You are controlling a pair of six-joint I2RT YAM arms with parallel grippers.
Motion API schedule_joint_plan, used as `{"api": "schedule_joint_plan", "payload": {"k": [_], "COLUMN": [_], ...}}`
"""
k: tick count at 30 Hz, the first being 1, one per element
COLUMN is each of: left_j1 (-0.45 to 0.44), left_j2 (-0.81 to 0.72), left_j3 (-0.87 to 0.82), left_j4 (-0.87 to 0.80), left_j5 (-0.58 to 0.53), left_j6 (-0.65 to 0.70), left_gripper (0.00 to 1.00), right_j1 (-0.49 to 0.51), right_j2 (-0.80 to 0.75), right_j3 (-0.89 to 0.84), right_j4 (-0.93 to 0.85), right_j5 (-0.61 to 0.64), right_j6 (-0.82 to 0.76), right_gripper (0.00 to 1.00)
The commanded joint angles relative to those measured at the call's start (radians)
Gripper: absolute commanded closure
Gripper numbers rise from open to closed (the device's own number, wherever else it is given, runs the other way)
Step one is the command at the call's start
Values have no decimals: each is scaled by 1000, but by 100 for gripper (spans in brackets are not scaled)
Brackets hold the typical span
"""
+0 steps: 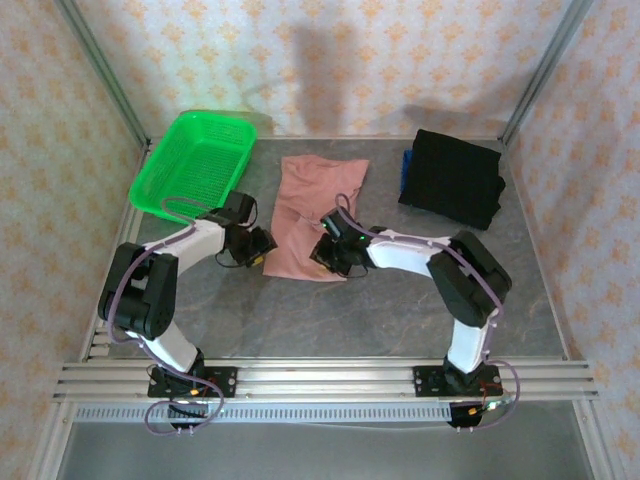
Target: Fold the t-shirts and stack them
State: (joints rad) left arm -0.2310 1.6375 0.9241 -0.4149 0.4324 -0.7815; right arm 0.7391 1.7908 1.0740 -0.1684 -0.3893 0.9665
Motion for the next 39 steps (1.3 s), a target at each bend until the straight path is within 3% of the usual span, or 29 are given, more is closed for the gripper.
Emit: {"api": "schedule_joint_plan", "payload": {"k": [1,5,12,23,27,31,33,39], "left_j1": [-1,-6,-7,-6,-6,-5,-5,-8], "left_j2": [-64,-129,-238,-265,-210,-187,-181,-151], "left_j3": [-51,-117,-247,-310,-301,-293,-287,-301], "left_j4": [-1,-12,59,159,183,212,212,317], "left_j5": [-10,-12,17,12,7,12,17,52], "left_j6": [-5,-12,-69,-118,-130,-138,-132,-176], "left_gripper": [55,54,45,36,36,36,35,34], "right_j1": [-5,-64,-116,-205,-251,-259,-259,-232], "right_j2": [-128,-151,25,294,306,201,129,-125], "right_j3": [-16,16,149,423,437,396,375,117], "right_j4": [-95,-151,-166,-173,-203,-192,-240,-224], "right_j5": [53,54,-23,-37,-11,36,58,-48], "right_j6": [-40,-92,-151,-179,-169,-216,-242,-209], "right_gripper": [73,75,86,85,68,55,51,44]}}
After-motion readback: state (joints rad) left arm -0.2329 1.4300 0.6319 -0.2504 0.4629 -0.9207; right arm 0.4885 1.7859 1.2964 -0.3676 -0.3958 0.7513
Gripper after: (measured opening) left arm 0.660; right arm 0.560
